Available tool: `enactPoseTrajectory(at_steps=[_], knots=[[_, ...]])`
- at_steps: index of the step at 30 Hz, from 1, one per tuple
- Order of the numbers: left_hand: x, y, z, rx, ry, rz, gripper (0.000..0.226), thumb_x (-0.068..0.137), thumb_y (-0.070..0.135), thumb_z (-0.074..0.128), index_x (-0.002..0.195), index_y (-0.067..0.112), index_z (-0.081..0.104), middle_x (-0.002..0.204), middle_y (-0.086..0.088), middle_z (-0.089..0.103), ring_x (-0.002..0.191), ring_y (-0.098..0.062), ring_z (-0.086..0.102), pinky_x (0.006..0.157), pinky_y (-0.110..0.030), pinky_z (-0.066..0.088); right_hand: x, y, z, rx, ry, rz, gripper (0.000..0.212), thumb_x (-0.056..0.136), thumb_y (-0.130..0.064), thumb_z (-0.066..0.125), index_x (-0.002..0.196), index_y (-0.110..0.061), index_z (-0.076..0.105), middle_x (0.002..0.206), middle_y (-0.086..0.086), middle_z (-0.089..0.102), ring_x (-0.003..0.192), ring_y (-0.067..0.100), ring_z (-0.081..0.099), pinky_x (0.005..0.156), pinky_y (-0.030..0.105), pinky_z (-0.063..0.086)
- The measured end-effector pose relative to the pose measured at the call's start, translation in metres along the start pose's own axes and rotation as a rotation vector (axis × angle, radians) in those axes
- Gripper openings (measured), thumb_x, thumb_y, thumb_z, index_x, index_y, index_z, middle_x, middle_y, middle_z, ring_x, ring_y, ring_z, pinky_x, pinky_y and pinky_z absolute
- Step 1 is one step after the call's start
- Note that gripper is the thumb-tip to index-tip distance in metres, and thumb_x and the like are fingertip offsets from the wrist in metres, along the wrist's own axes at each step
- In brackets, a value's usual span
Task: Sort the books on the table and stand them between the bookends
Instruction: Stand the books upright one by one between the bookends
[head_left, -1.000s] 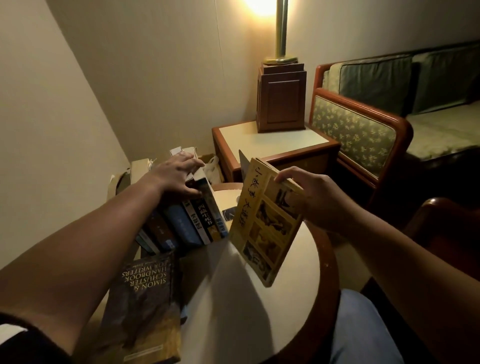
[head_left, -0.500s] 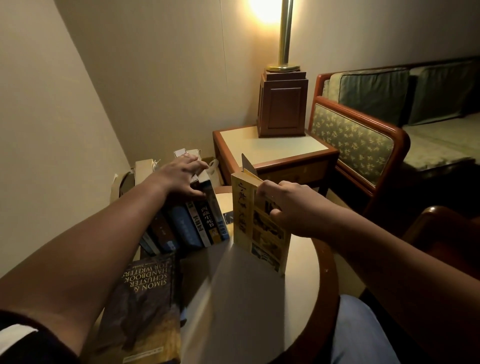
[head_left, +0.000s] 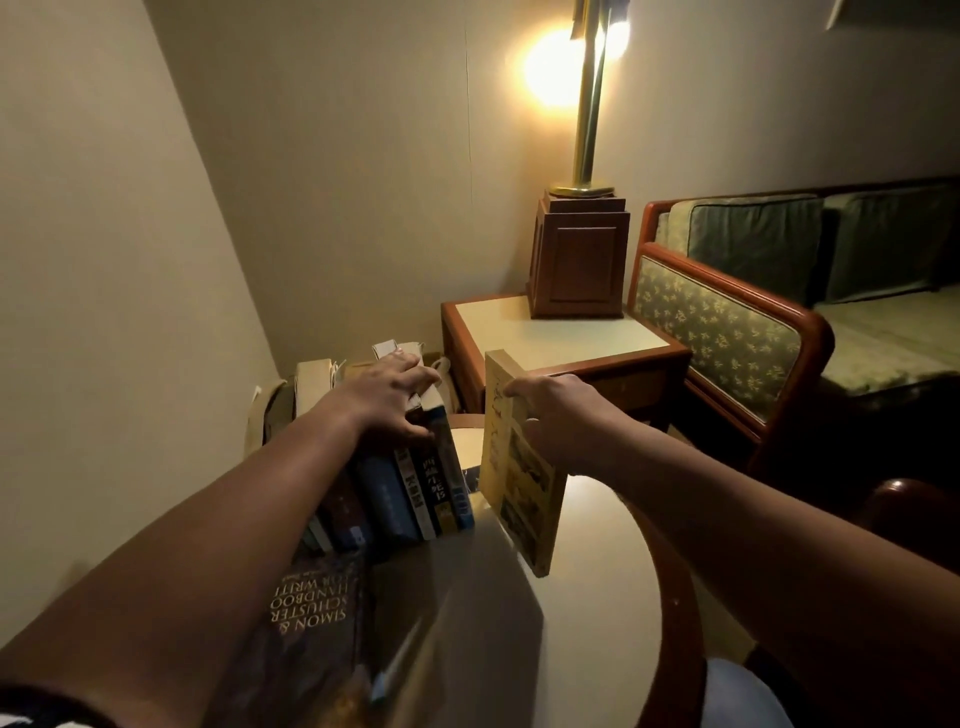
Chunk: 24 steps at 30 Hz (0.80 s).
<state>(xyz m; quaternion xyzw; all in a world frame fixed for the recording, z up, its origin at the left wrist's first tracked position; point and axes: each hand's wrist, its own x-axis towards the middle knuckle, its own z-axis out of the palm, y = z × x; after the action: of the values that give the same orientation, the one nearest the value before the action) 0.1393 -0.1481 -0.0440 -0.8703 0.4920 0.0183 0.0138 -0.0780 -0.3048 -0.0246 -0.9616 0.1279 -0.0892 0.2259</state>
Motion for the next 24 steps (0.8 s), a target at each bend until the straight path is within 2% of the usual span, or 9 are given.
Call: enactPoseTrajectory(at_steps=[2, 5, 8, 13, 15, 17, 19, 22, 24], knots=[[0.000, 0.000, 0.000, -0.011, 0.001, -0.006, 0.090, 0.078, 0.056, 0.072, 0.151, 0.038, 0.023, 0.165, -0.001, 0.010, 0.152, -0.023, 0.003, 0.121, -0.049, 0.016, 0.010, -0.006, 0.001, -0.004, 0.004, 0.001, 0.048, 0.094, 0.000, 0.055, 0.138, -0.020, 0.054, 0.138, 0.014, 0.055, 0.114, 0.035, 0.064, 0.082, 0.039, 0.061], [0.002, -0.002, 0.002, -0.029, 0.005, -0.010, 0.092, 0.077, 0.056, 0.073, 0.151, 0.040, 0.022, 0.165, 0.000, 0.009, 0.152, -0.023, 0.001, 0.121, -0.050, 0.016, 0.035, -0.009, 0.003, -0.013, 0.014, 0.043, 0.051, 0.094, 0.000, 0.053, 0.140, -0.022, 0.053, 0.138, 0.014, 0.054, 0.113, 0.033, 0.063, 0.078, 0.034, 0.060], [0.002, -0.003, 0.006, -0.031, 0.012, -0.006, 0.094, 0.075, 0.057, 0.073, 0.151, 0.041, 0.021, 0.165, 0.000, 0.008, 0.152, -0.023, 0.001, 0.121, -0.049, 0.015, 0.062, -0.009, 0.010, 0.041, 0.023, 0.102, 0.053, 0.093, 0.000, 0.055, 0.141, -0.022, 0.053, 0.140, 0.013, 0.053, 0.116, 0.033, 0.061, 0.080, 0.034, 0.061], [0.006, -0.006, 0.007, -0.032, 0.015, -0.012, 0.096, 0.076, 0.055, 0.072, 0.153, 0.041, 0.017, 0.165, 0.000, 0.007, 0.152, -0.022, 0.001, 0.120, -0.050, 0.017, 0.098, -0.015, 0.023, 0.017, 0.018, 0.066, 0.049, 0.093, 0.001, 0.055, 0.140, -0.014, 0.052, 0.134, 0.016, 0.057, 0.117, 0.032, 0.060, 0.085, 0.033, 0.057], [0.005, -0.003, 0.005, -0.026, 0.013, -0.012, 0.095, 0.078, 0.052, 0.072, 0.153, 0.040, 0.016, 0.165, 0.000, 0.006, 0.152, -0.022, 0.000, 0.121, -0.049, 0.015, 0.110, -0.016, 0.030, 0.007, -0.011, 0.081, 0.044, 0.094, -0.002, 0.055, 0.136, -0.014, 0.053, 0.128, 0.013, 0.060, 0.104, 0.027, 0.062, 0.073, 0.031, 0.057], [0.003, -0.001, 0.003, -0.025, 0.023, -0.002, 0.095, 0.078, 0.050, 0.072, 0.154, 0.037, 0.016, 0.165, 0.000, 0.007, 0.152, -0.021, 0.001, 0.122, -0.046, 0.013, 0.121, -0.016, 0.036, -0.027, -0.039, 0.080, 0.029, 0.095, -0.007, 0.054, 0.121, -0.019, 0.055, 0.118, 0.010, 0.064, 0.083, 0.019, 0.061, 0.055, 0.024, 0.048], [0.002, 0.000, 0.001, -0.036, 0.029, -0.002, 0.096, 0.078, 0.048, 0.073, 0.154, 0.036, 0.015, 0.165, 0.000, 0.007, 0.152, -0.021, 0.001, 0.122, -0.045, 0.012, 0.126, -0.017, 0.041, -0.021, -0.036, 0.055, 0.020, 0.098, -0.010, 0.050, 0.113, -0.022, 0.052, 0.110, 0.010, 0.065, 0.071, 0.016, 0.058, 0.046, 0.022, 0.042], [0.001, 0.000, 0.001, -0.034, 0.025, -0.011, 0.101, 0.078, 0.046, 0.074, 0.156, 0.028, 0.013, 0.165, -0.001, 0.007, 0.152, -0.020, 0.001, 0.123, -0.042, 0.010, 0.121, -0.017, 0.045, 0.182, -0.009, 0.032, 0.036, 0.104, -0.026, 0.043, 0.140, -0.028, 0.044, 0.110, 0.009, 0.060, 0.074, 0.018, 0.061, 0.044, 0.022, 0.048], [0.000, 0.001, 0.002, -0.055, 0.042, -0.013, 0.104, 0.076, 0.043, 0.076, 0.156, 0.026, 0.011, 0.165, -0.003, 0.009, 0.152, -0.021, 0.002, 0.123, -0.043, 0.011, 0.115, -0.016, 0.050, 0.301, 0.002, 0.064, 0.049, 0.104, -0.041, 0.041, 0.152, -0.034, 0.031, 0.125, 0.009, 0.057, 0.099, 0.029, 0.065, 0.066, 0.035, 0.058]])
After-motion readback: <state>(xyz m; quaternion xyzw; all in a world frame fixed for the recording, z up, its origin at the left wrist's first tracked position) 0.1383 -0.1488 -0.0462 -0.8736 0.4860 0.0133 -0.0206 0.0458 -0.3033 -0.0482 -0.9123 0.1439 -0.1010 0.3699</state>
